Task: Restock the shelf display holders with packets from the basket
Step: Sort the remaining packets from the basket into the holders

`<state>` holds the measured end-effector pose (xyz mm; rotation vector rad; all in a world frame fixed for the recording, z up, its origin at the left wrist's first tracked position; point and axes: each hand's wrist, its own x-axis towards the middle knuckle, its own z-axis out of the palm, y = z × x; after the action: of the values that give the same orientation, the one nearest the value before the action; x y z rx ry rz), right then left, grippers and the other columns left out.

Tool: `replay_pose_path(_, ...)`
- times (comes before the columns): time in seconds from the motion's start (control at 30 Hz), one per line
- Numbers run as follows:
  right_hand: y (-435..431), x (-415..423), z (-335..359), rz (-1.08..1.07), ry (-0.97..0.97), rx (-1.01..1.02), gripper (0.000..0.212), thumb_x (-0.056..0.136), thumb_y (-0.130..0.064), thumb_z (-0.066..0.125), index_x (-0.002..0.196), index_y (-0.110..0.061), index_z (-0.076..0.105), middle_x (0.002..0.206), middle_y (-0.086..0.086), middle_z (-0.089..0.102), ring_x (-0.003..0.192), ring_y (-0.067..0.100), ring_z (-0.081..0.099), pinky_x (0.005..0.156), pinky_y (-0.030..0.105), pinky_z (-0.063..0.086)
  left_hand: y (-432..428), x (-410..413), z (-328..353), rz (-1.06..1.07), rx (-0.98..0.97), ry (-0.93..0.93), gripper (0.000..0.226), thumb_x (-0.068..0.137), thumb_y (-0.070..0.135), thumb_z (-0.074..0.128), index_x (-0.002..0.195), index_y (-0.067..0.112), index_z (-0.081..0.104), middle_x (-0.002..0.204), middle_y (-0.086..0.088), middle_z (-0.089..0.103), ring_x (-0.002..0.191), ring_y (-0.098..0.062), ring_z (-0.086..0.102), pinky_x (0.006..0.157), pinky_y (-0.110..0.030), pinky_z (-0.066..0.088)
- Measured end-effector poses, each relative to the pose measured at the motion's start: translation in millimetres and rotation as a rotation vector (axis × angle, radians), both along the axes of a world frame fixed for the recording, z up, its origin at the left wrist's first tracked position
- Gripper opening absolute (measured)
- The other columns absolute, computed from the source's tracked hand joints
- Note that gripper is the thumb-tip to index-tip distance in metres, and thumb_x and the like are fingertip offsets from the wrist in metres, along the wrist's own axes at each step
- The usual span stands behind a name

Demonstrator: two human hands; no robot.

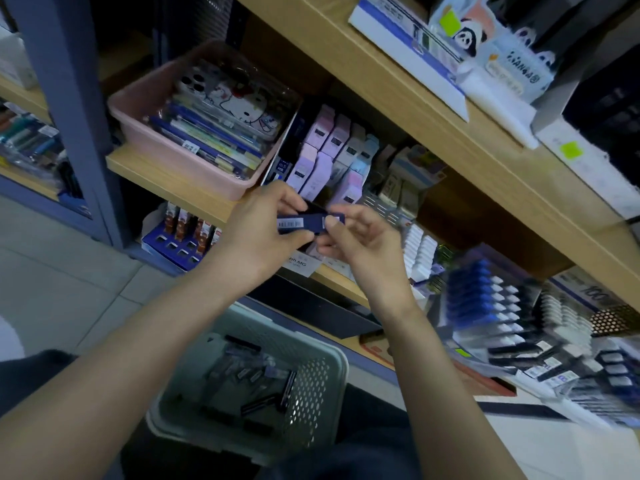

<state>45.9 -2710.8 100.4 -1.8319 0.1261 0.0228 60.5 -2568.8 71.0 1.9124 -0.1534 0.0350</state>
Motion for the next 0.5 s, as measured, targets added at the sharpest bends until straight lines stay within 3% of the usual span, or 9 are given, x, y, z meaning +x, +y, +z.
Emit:
replay_pose_path(0.1,-8,3,2,-0.156,-0.159,0.022,0.012,0.089,-0.004,0.059,0.097,-0.012,0.056,0.083,0.007,0.065,0.069,0.012,0.066,0.066,0.021,0.055,3,0,-9,0.051,0.206,-0.160,0.027,0.083,0.006,0.064,0.109,0.010,0.057,0.099,0.004,0.046,0.088,-0.008,0.047,0.080,-0.009,0.034)
replay_pose_path(0.17,-17,6,5,-0.234,-0.260,-0.016,0.011,0.090,-0.006,0.059,0.094,-0.016,0.056,0.082,0.003,0.064,0.070,0.014,0.065,0.067,0.022,0.055,6,0,-20,0.023,0.339,-0.263,0.035,0.083,0.004,0.062,0.117,0.005,0.057,0.107,-0.007,0.051,0.103,-0.024,0.047,0.089,-0.031,0.039)
replay_pose_path(0.23,-24,6,5,-0.249,-0.342,-0.129,0.014,0.091,-0.010,0.058,0.093,-0.023,0.058,0.083,-0.002,0.064,0.073,0.015,0.064,0.067,0.022,0.054,8,-1,-29,-0.009,0.466,-0.340,0.040,0.079,0.001,0.065,0.118,0.003,0.058,0.111,-0.013,0.056,0.106,-0.028,0.045,0.086,-0.043,0.042)
replay_pose_path(0.3,-28,5,3,-0.224,-0.396,-0.244,0.016,0.093,-0.014,0.057,0.096,-0.030,0.058,0.085,-0.006,0.062,0.077,0.018,0.064,0.068,0.028,0.055,10,-1,-36,-0.015,0.561,-0.397,0.042,0.076,-0.001,0.068,0.117,0.004,0.060,0.112,-0.013,0.058,0.106,-0.025,0.039,0.083,-0.045,0.041)
replay_pose_path(0.4,-31,6,-2,-0.134,-0.418,-0.350,0.017,0.092,-0.017,0.058,0.098,-0.033,0.057,0.090,-0.007,0.061,0.081,0.018,0.062,0.074,0.042,0.055,14,3,-39,-0.043,0.605,-0.440,0.042,0.076,0.000,0.066,0.117,0.004,0.060,0.118,-0.014,0.057,0.117,-0.028,0.034,0.092,-0.047,0.037)
replay_pose_path(0.5,-28,7,-9,-0.067,-0.430,-0.394,0.012,0.091,-0.018,0.059,0.101,-0.025,0.059,0.091,-0.007,0.059,0.083,0.010,0.059,0.076,0.040,0.053,16,7,-41,-0.137,0.596,-0.482,0.045,0.078,-0.003,0.064,0.122,0.003,0.056,0.119,-0.018,0.055,0.119,-0.030,0.039,0.097,-0.051,0.040)
